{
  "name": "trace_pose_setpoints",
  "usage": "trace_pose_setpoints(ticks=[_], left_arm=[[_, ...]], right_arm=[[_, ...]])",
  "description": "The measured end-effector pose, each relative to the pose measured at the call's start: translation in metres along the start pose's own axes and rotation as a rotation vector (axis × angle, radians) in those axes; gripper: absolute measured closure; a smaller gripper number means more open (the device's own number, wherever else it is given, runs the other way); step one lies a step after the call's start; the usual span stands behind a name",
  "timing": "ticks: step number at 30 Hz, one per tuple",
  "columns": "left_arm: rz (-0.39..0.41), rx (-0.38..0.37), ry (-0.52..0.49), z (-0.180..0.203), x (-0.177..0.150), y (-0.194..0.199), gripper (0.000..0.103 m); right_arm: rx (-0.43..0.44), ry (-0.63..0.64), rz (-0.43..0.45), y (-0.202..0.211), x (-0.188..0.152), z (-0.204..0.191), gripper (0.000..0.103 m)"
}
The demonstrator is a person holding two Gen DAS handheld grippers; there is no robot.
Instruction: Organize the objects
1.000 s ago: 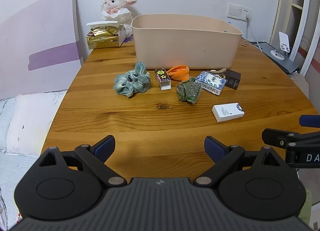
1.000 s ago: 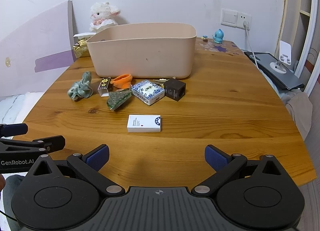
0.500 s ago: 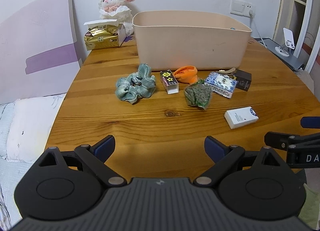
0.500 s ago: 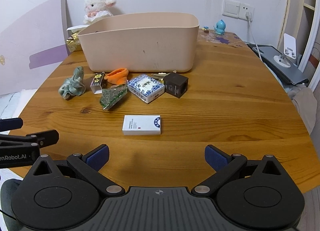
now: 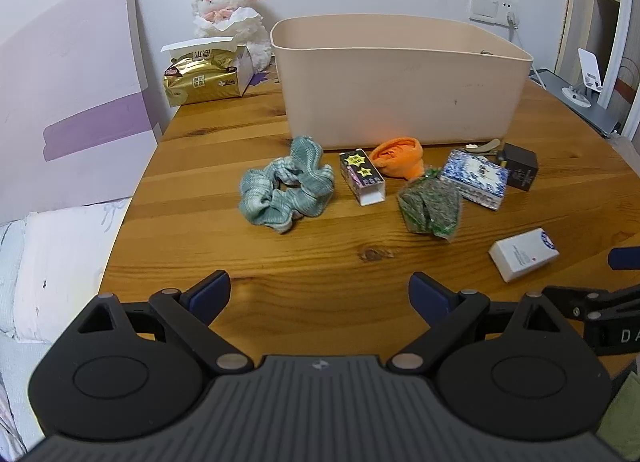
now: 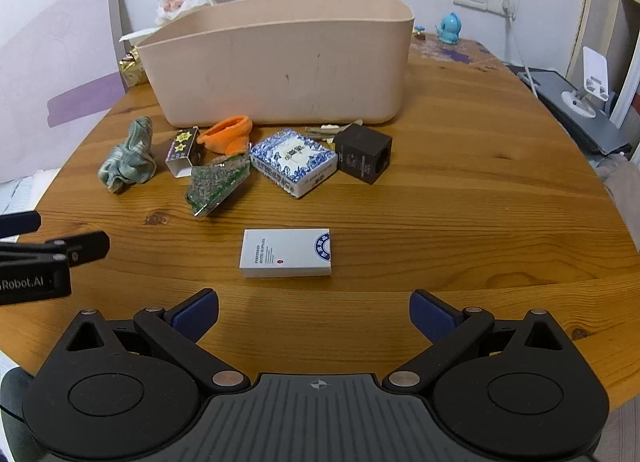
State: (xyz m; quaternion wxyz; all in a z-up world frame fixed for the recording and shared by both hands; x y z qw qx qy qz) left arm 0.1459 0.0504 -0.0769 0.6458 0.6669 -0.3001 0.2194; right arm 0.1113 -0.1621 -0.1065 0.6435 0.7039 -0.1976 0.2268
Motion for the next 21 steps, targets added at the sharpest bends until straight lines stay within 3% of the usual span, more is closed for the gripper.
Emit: trace_pose_setpoints(ticks=[13,21], left_arm=[[0.011,-0.008,-0.066,-0.009,0.021,-0.037,0.007],[0.012,-0.022,-0.078,-0.018,0.038,-0.065,0.007]], right_arm=[[0.006,-0.012,-0.052,-0.030,0.010,-0.006,0.000],[-0.050,0.052,-0.033,-0.043,0.018,-0.015,0.000]])
Point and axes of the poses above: each gripper's, at about its wrist camera, not at the fingertips, and y roughly against the way its jaws point, z to its right, x to its top, the point moved 7 cm from there along -y, roughly the way its jaws point, and after that the axes turned 2 degrees about -z, right-handed, at the moved point
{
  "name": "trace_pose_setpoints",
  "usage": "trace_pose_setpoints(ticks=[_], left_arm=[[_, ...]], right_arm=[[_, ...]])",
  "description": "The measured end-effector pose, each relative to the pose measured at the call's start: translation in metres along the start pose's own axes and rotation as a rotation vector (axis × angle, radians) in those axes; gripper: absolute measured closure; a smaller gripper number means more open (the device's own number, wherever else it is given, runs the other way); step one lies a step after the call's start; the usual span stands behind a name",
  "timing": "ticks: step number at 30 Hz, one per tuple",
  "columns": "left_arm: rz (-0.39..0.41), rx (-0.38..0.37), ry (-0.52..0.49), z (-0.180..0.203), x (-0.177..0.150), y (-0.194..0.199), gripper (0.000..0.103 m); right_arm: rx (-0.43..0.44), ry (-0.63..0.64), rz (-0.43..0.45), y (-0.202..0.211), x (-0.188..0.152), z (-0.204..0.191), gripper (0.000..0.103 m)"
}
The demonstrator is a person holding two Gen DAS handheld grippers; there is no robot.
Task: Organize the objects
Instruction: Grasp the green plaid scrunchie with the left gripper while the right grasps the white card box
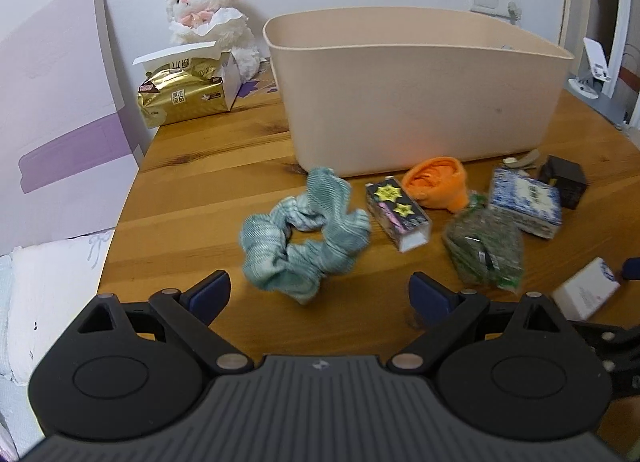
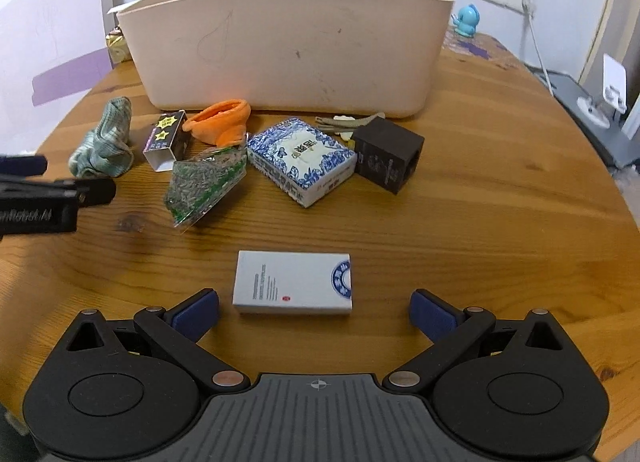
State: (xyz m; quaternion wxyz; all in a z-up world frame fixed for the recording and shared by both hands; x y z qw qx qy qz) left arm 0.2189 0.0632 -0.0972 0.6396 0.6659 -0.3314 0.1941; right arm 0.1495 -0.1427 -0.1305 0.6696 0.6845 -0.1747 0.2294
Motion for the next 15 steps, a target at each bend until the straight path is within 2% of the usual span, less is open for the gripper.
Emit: trace_pose_setpoints(ticks=[3,4,7,9,14,15], left_arm=[[-0.005,0.001,-0.009,-0.005,0.005,-0.012,0.007],[-0.009,-0.001,-0.010,-0.006,0.005,-0.016,0.009],[-0.031,-0.028,-0.005,-0.010,0.006,-0.026,0.025],[-0.027,-0.052,0.011,-0.011,0.007,-0.027,0.032],[-0.011,-0.089,0.011,-0.008,0.010,-0.026,0.064],[-0.009,-0.090,0.005,-0.007,0.010,-0.026,0.066]], right_arm=[[-0.002,0.001,0.012,0.000,0.002,0.000,0.003],[-0.001,-0.001,0.019,0.000,0.003,0.001,0.007],[-0.002,-0.002,0.031,0.002,0.006,0.001,0.015],[0.006,-0.002,0.034,0.001,0.007,0.001,0.019],[0.012,0.005,0.050,0.004,0.008,0.001,0.044],[0.015,0.007,0.052,0.005,0.008,0.001,0.046]])
Point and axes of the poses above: each gripper's, at about its wrist camera, not at the fingertips, and y roughly against the way its jaws point, z to its right, x to its top, the point moved 7 cm from there along -y, roughly the way its jaws point, and after that the axes turned 2 degrees about -z, right-handed, at the moved point
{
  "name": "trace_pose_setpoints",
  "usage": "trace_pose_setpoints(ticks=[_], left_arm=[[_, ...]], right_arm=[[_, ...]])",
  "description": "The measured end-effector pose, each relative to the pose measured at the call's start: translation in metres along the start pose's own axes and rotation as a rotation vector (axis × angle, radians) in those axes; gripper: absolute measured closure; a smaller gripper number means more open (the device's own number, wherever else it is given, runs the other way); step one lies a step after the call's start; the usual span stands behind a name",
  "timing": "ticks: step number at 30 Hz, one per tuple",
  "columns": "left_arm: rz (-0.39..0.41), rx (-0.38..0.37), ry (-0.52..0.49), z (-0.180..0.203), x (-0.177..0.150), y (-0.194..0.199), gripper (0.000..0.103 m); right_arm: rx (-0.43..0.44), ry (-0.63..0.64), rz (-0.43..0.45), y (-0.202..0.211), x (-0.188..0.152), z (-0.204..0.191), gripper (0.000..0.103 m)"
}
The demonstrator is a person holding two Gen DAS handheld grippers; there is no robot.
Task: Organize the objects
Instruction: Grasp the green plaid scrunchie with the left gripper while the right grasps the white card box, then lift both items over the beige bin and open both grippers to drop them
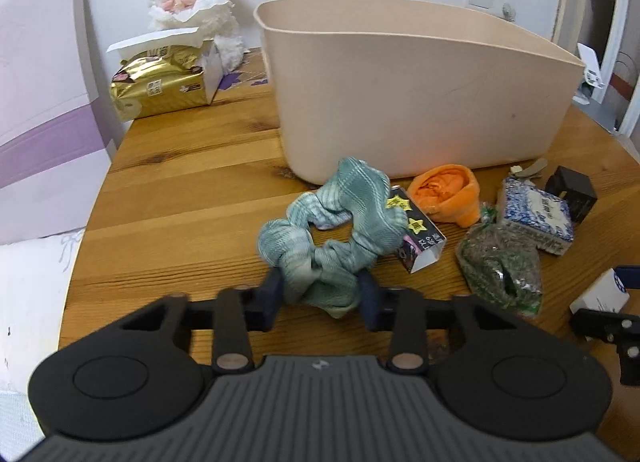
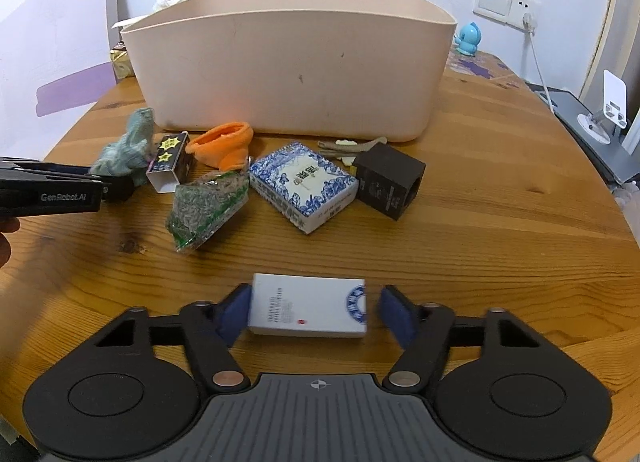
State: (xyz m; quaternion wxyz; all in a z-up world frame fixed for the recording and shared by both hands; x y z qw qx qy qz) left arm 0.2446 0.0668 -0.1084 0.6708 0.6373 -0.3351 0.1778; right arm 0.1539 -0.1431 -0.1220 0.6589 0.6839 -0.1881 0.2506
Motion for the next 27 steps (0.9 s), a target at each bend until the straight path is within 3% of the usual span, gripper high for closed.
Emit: trace_pose_setpoints(ticks=[2,5,15,27], left_arm=[[0.003,0.006,-0.008,0.003,0.001,0.000,0.080],[-0.002,0.013,0.002,0.003,0.001,0.001,0.089],[0.016,0.014,0.038,0.006,-0.003,0.019,0.094],[0.175,0.042,0.033,0.016,0.027,0.095,0.094]], right_arm=[[0.005,0.001,0.003,0.001,-0.001,0.001,0.048],[0.012,-0.002,0.001,0.002,-0.002,0.003,0.048],[0.021,-0.052,0.043,0.019,-0.002,0.023,0.048],[0.042,-0.063,0.248,0.079,0.054,0.046,0.048]])
Point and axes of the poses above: each gripper's, at about its wrist camera, not at the fingertips, and y roughly against the way its jaws point, z to its right, x to its top, the point moved 7 cm from there along -y, roughly the way its jaws point, and after that the axes turned 2 degrees about -z, right-handed, at the moved point
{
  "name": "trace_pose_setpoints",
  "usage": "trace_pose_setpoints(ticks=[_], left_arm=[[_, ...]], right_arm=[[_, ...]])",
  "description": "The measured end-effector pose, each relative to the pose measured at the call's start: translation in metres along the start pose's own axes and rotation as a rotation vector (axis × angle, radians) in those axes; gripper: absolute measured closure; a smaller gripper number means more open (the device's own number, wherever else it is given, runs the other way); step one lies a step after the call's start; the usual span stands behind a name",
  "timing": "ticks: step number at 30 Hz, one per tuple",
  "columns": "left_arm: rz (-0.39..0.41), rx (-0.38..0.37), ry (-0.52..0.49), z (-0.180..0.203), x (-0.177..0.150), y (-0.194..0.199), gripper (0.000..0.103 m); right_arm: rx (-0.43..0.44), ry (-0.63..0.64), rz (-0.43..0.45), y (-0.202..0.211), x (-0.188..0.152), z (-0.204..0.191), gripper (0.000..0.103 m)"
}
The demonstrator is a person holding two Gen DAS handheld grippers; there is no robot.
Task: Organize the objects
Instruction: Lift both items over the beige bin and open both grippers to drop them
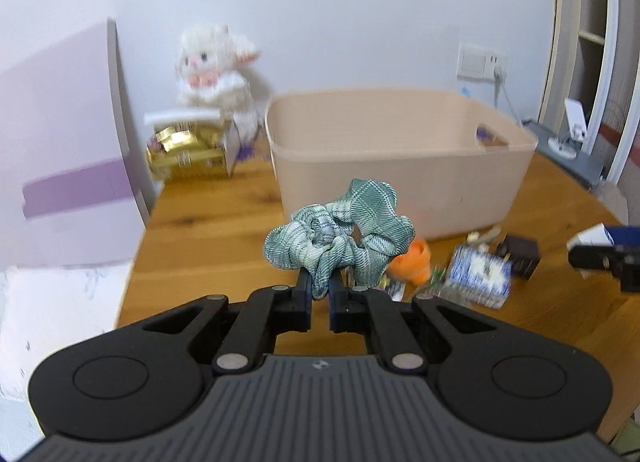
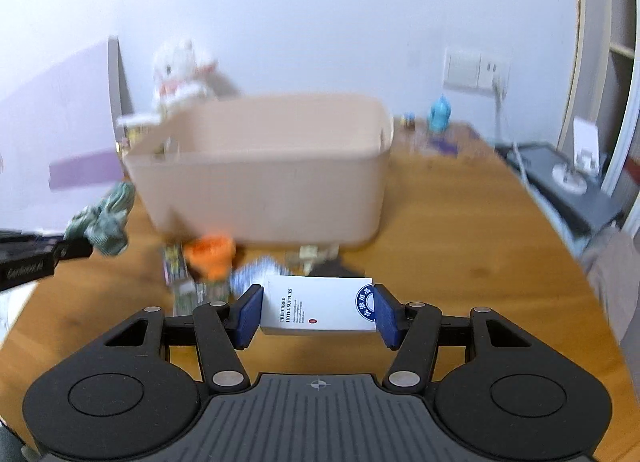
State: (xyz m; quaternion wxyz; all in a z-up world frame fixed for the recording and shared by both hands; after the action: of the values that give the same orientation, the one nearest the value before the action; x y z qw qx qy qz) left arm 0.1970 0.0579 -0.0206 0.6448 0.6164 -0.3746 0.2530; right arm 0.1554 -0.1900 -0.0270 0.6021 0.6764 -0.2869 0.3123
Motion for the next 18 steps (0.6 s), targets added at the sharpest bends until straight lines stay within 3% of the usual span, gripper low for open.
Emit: trace_pose_setpoints(ticks=[9,18], left_arm=[[0.128,0.017,-0.012,0.017,0.055,0.026,0.094],[0.122,0.047,-0.052,0.044,0.100,-0.026,0.094]], right_arm=[[-0.009,0.017,0.170,0.021,0.069,0.018,0.048],[-0.023,0.036,0.185,-0.016,0.119,0.023,0.048]])
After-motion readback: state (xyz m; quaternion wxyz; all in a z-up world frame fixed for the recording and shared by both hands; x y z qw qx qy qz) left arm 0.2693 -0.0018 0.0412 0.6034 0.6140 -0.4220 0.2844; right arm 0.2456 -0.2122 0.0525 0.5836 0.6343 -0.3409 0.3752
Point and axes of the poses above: each gripper's, at about its wrist camera, not at the fingertips, and y roughly against the way its jaws point, z to its right, x to its top, the point moved 7 cm from there along -y, roughly the way its jaws point, and after that the axes turned 2 degrees about -z, right-handed, at the moved point
